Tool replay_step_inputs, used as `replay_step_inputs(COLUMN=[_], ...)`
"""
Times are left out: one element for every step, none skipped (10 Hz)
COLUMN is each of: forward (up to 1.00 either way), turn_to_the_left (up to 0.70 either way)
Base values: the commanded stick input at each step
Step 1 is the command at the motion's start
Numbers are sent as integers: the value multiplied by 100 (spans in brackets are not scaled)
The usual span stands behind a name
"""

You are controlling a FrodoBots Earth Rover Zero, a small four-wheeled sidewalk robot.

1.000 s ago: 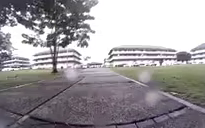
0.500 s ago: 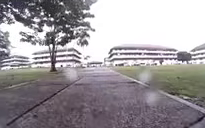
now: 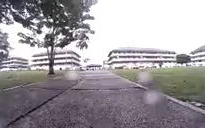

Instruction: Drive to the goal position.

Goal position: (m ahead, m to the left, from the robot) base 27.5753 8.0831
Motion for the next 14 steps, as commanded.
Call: replay_step_inputs(forward=[70,70,70,70,70,70,70,70,70,70,70,70,70,70], turn_to_the_left=[0,0,0,0,0,0,0,0,0,0,0,0,0,0])
